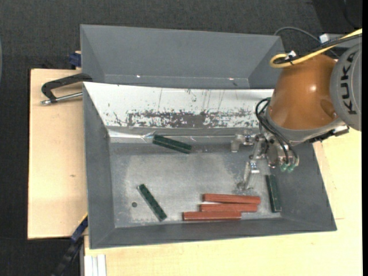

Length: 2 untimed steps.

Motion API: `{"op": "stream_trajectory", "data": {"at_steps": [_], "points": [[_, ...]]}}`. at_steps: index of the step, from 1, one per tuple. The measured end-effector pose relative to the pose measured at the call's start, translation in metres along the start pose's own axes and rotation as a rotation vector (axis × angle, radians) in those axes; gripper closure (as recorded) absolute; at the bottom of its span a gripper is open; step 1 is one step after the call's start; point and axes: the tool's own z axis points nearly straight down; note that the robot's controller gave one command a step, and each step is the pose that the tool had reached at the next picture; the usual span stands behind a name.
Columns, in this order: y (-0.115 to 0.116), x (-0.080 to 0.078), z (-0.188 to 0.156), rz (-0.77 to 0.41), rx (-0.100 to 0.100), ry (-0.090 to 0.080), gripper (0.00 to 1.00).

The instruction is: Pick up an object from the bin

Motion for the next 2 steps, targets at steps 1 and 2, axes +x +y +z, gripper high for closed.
{"op": "stream_trajectory", "data": {"at_steps": [1,2], "points": [[0.003,0.017,0.046,-0.065,0.001,-0.006,0.00],[-0.016,0.029,0.064,0.049,0.000,0.004,0.00]]}}
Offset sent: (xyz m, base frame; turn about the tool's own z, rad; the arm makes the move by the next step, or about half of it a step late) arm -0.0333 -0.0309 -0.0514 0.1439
